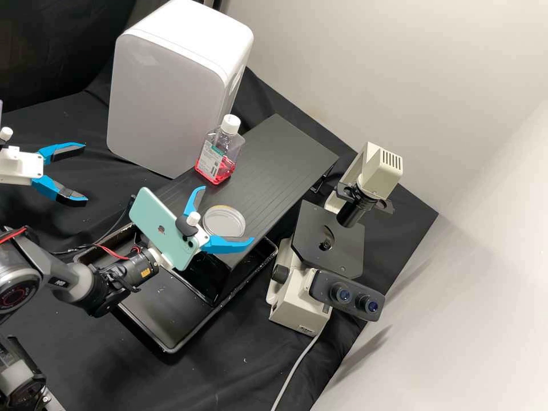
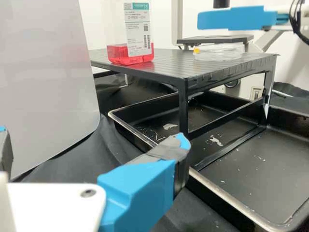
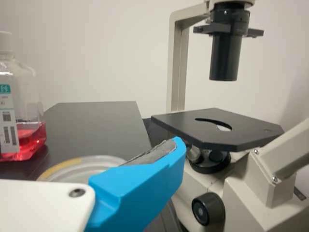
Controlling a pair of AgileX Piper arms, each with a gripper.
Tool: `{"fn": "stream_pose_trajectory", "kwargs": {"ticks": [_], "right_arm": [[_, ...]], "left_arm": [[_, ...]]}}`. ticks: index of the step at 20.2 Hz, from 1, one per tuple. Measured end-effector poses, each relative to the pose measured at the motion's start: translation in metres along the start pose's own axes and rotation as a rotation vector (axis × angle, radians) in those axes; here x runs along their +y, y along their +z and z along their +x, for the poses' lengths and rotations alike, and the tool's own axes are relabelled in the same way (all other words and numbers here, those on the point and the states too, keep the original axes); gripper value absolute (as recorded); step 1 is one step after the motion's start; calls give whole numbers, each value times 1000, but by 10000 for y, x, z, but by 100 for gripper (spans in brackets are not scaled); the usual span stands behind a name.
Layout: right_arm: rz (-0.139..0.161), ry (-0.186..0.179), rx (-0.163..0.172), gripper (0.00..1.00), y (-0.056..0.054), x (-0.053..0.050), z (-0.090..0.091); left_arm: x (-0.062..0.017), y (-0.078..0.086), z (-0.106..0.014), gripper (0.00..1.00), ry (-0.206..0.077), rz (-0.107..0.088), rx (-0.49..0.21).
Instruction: Remove the lid from the petri dish
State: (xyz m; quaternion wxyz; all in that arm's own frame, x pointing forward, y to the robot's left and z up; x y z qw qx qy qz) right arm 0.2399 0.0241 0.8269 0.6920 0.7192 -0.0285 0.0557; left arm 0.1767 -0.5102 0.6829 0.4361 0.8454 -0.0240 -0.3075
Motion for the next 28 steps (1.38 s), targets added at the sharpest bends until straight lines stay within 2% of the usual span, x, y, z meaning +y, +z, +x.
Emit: {"fn": "stream_pose_trajectory", "kwargs": {"ticks": [5, 7, 10, 20, 24, 28], "right_arm": [[-2, -35, -38, 100, 100, -90, -58], [16, -54, -60, 100, 147, -132, -80], [18, -60, -67, 100, 163, -147, -80], [20, -46, -54, 100, 132, -116, -76], [26, -25, -32, 100, 78, -90, 1], [28, -35, -20, 100, 54, -137, 90]], "left_arm": [[0, 0, 0, 100, 0, 0, 0], [0, 0, 0, 100, 0, 0, 0], [-3, -1, 1, 100, -1, 0, 0], [-3, -1, 1, 100, -1, 0, 0], [-3, -1, 1, 100, -1, 0, 0], [-3, -1, 1, 100, -1, 0, 0]]}}
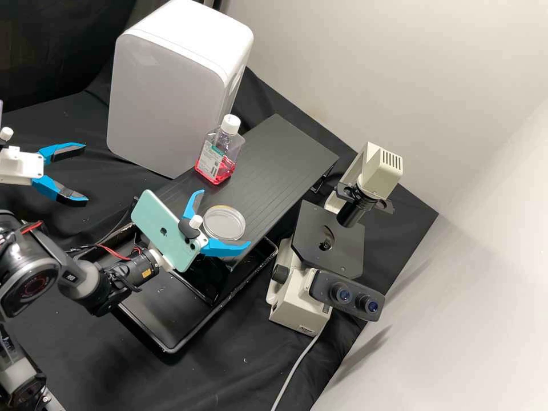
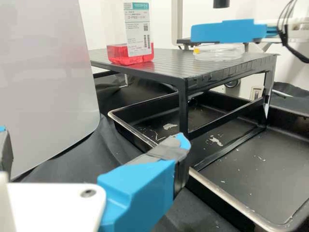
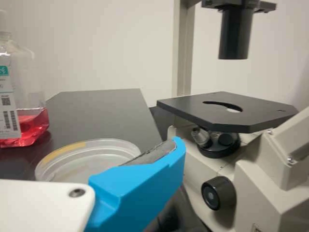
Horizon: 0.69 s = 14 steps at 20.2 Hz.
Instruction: Remove the lid from the petri dish
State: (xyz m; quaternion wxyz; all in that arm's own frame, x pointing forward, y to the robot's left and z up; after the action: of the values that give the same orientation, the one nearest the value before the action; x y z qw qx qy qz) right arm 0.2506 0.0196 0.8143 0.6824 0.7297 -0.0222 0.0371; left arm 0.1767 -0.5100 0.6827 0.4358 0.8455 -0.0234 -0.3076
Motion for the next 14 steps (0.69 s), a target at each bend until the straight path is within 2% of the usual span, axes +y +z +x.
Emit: {"fn": "stream_pose_trajectory", "kwargs": {"ticks": [3, 6, 9, 14], "right_arm": [[-3, -9, 9, 100, -20, -27, 30], [-3, -17, 2, 100, -2, -52, 52], [-26, -19, -4, 100, 12, -62, 58], [-26, -24, -9, 100, 25, -73, 61]], "left_arm": [[0, 0, 0, 100, 0, 0, 0], [0, 0, 0, 100, 0, 0, 0], [0, 0, 0, 100, 0, 0, 0], [-10, -2, 3, 100, -5, 1, 1]]}}
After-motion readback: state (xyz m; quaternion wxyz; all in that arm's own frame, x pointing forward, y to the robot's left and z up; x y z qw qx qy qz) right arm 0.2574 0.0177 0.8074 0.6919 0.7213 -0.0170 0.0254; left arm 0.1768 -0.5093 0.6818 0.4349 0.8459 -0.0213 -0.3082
